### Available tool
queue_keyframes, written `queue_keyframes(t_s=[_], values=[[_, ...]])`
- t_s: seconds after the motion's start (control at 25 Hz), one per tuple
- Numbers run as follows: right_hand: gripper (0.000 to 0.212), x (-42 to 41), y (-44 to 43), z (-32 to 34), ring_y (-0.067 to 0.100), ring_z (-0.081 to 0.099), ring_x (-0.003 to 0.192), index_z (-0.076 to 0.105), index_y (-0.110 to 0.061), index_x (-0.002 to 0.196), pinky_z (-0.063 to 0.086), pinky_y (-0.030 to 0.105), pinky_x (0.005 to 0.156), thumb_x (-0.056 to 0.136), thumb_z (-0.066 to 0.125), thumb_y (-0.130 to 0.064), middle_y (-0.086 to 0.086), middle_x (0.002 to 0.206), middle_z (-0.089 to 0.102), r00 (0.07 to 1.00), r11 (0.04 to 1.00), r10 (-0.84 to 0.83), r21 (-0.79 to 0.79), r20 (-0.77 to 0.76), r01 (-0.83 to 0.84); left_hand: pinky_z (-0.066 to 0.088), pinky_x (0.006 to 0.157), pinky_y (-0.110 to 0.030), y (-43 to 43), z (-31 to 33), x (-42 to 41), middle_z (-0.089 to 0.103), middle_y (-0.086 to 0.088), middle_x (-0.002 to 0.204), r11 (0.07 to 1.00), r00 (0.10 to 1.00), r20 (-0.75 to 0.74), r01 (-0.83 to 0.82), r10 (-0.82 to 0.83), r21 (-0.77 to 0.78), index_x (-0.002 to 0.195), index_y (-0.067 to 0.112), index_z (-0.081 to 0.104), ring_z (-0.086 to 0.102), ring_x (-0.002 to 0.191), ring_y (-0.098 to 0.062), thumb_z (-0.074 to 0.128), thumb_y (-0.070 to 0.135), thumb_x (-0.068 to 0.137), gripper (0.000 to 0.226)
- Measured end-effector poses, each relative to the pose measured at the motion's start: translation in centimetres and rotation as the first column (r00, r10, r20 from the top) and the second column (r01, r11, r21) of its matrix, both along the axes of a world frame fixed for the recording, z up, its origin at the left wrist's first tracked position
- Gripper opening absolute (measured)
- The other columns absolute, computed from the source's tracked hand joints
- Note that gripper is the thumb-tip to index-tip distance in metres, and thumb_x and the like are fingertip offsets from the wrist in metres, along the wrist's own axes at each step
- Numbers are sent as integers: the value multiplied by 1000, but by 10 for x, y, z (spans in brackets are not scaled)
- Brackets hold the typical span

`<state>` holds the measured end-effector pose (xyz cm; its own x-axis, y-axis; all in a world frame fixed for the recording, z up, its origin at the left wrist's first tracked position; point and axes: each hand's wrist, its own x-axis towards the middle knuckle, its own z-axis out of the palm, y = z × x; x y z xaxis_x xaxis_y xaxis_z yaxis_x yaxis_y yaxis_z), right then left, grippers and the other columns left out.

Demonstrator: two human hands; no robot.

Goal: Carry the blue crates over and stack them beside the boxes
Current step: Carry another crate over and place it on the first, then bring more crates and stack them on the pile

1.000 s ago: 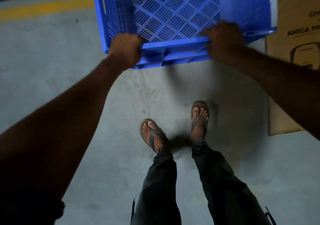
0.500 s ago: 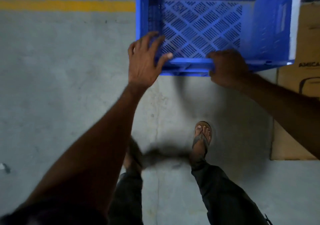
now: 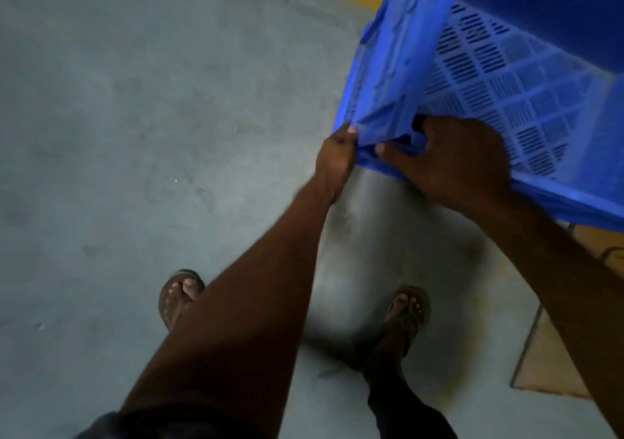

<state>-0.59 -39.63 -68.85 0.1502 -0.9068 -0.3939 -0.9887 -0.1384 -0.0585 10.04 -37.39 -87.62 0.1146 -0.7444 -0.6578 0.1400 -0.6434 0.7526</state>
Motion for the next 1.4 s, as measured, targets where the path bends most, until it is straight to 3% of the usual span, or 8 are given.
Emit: queue_keyframes(t_s=[0.16, 0.52, 0.68, 0.76, 0.92, 1.12, 1.28, 1.4], values=[[42, -4, -5, 3, 40, 65, 99, 71, -22, 112, 50, 44, 82, 87, 65, -55, 14, 102, 73, 1000, 997, 10, 74, 16, -12, 61, 80, -50, 0, -2, 2, 77, -8, 88, 983, 991, -32, -122, 127, 136, 99, 28, 78, 75, 79, -27, 66, 47, 89, 24], [33, -6, -6, -6, 37, 66, 98, 69, -24, 109, 53, 42, 80, 90, 64, -51, 9, 103, 73, 996, 996, 13, 84, -92, -6, 60, 59, -32, -6, -1, 6, 75, -11, 97, 968, 988, -60, -130, 146, 213, 110, 15, 77, 70, 68, -20, 73, 33, 90, 27], [30, -8, -7, 0, 35, 66, 102, 68, -29, 115, 50, 37, 79, 90, 66, -47, 7, 107, 73, 997, 996, 4, 92, -83, 3, 63, 77, -43, -18, 21, 23, 76, -14, 87, 978, 998, 51, 30, -42, 205, 96, 18, 79, 73, 76, -29, 76, 34, 73, 29], [36, -9, -9, -5, 34, 66, 106, 65, -33, 121, 50, 37, 84, 89, 64, -50, 6, 111, 72, 998, 991, 3, 134, -65, 6, 59, 76, -33, -18, 39, 30, 75, -10, 84, 977, 994, 93, 37, -57, 212, 101, 17, 78, 72, 77, -22, 68, 29, 64, 41], [71, -16, -14, 12, 29, 65, 109, 58, -30, 128, 53, 42, 93, 68, 62, -67, 0, 118, 69, 987, 932, -47, 363, 151, -11, 50, 76, -28, 2, 117, 33, 72, -2, 91, 986, 991, 132, -49, 28, 160, 101, 19, 72, 70, 89, -22, 65, 17, 81, 22], [61, -44, 4, 115, 28, 55, 123, 54, -25, 136, 48, 45, 101, 79, 74, -35, 5, 133, 61, 937, 977, -147, 193, 316, 88, 51, 75, -26, 28, 249, 18, 75, -1, 98, 995, 968, 236, -92, 80, 37, 110, 14, 73, 70, 84, -19, 59, 10, 91, 24], [44, -106, 61, 223, 19, 63, 115, 63, -23, 125, 50, 37, 100, 83, 73, -29, -1, 124, 67, 784, 945, -328, 184, 527, 271, 45, 55, -12, 64, 389, -22, 69, -7, 92, 995, 975, 212, -40, 58, -86, 112, 1, 70, 62, 73, -13, 58, 3, 95, 20], [35, -153, 116, 298, 14, 67, 104, 67, -20, 119, 52, 32, 97, 86, 74, -23, -2, 116, 71, 717, 919, -376, 140, 587, 367, 47, 60, -13, 99, 477, -51, 69, -5, 90, 984, 974, 227, 39, 2, -175, 112, 3, 71, 63, 78, -15, 61, 7, 96, 19]])
